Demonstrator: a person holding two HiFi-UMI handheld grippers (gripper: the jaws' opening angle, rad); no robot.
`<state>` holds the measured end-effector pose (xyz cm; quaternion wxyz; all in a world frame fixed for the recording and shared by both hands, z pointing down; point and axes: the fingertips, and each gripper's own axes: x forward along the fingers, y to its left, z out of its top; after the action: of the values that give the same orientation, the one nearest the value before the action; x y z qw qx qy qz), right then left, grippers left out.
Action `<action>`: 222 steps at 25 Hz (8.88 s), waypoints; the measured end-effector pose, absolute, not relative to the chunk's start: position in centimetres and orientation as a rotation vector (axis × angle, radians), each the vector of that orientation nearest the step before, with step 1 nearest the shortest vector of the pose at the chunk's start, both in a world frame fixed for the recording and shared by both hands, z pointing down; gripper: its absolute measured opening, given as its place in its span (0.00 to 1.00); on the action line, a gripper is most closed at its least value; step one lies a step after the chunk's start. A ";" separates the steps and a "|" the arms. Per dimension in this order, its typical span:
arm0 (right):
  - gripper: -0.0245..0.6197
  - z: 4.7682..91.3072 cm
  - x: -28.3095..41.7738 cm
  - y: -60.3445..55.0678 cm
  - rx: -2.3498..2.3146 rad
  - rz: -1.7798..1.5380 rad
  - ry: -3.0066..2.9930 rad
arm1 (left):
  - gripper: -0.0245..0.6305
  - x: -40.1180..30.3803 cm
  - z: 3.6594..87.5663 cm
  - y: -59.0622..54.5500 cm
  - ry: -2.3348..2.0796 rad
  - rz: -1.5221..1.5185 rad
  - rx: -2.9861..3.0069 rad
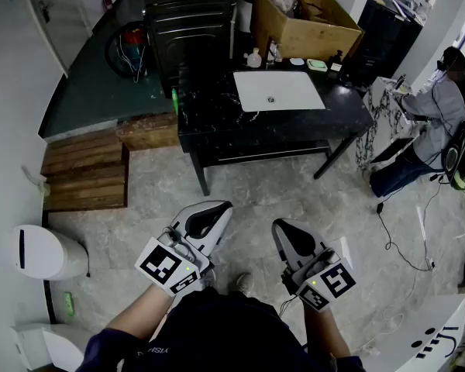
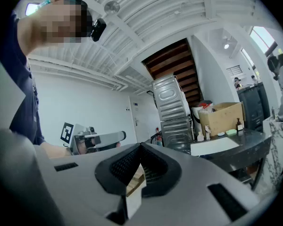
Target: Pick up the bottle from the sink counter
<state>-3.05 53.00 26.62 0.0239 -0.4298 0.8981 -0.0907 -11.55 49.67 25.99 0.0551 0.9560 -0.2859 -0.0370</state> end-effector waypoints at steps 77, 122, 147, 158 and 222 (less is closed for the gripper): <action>0.07 30.9 -2.3 26.2 -1.449 -0.402 2.729 | 0.05 -11.2 31.1 22.2 -0.785 -0.036 2.871; 0.07 33.1 6.1 5.3 -1.268 -0.510 2.813 | 0.05 -1.1 33.7 1.4 -0.900 0.050 2.815; 0.07 36.1 10.5 -6.3 -1.071 -0.621 2.871 | 0.05 2.2 37.2 -9.4 -1.111 0.156 2.689; 0.07 37.2 10.6 -9.6 -1.119 -0.679 2.852 | 0.05 2.0 39.0 -14.2 -1.084 0.199 2.686; 0.07 44.2 12.6 -17.9 -1.309 -0.878 2.801 | 0.40 7.4 49.7 -34.5 -0.924 0.370 2.787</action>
<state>12.62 -17.90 44.25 -0.0362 -0.4070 0.8709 -0.2731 7.35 -34.53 49.67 0.0912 0.9379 -0.3108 0.1244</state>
